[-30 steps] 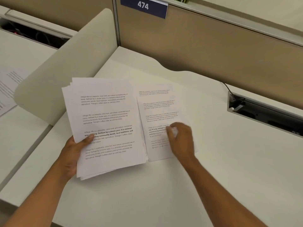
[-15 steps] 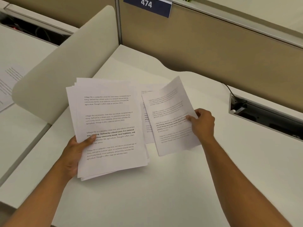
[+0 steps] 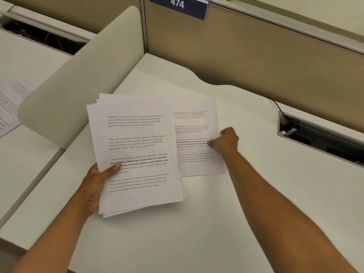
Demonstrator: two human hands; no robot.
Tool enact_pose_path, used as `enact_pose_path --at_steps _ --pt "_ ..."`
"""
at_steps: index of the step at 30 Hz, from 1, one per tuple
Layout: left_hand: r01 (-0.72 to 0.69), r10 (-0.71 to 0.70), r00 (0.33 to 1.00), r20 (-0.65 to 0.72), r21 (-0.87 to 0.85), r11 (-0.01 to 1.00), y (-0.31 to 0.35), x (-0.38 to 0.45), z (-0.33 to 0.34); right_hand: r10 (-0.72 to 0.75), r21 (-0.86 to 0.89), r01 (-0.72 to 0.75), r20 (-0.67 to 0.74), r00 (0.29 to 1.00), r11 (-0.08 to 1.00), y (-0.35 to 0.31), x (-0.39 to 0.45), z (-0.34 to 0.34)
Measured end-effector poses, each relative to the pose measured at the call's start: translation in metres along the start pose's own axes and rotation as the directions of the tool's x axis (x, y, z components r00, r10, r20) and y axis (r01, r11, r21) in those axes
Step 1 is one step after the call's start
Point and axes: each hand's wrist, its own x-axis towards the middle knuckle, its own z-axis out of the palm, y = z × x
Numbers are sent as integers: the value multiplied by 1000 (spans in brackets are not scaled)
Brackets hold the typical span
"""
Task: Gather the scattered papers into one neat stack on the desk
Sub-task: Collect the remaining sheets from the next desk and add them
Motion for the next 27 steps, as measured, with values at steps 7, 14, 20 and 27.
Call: enact_pose_path --at_steps 7,14,20,27 --pt "23 -24 999 31 8 1000 -1 0 9 -29 160 17 73 997 987 17 -1 -18" --pt "2 -1 995 97 -6 1000 5 0 28 -132 386 175 -135 982 906 87 -52 -118" --pt "33 -36 983 179 18 999 2 0 69 -85 492 111 -75 994 863 113 -153 -165" --pt "58 -138 943 304 258 964 -5 -28 148 -136 551 166 -95 986 818 99 -198 -91"
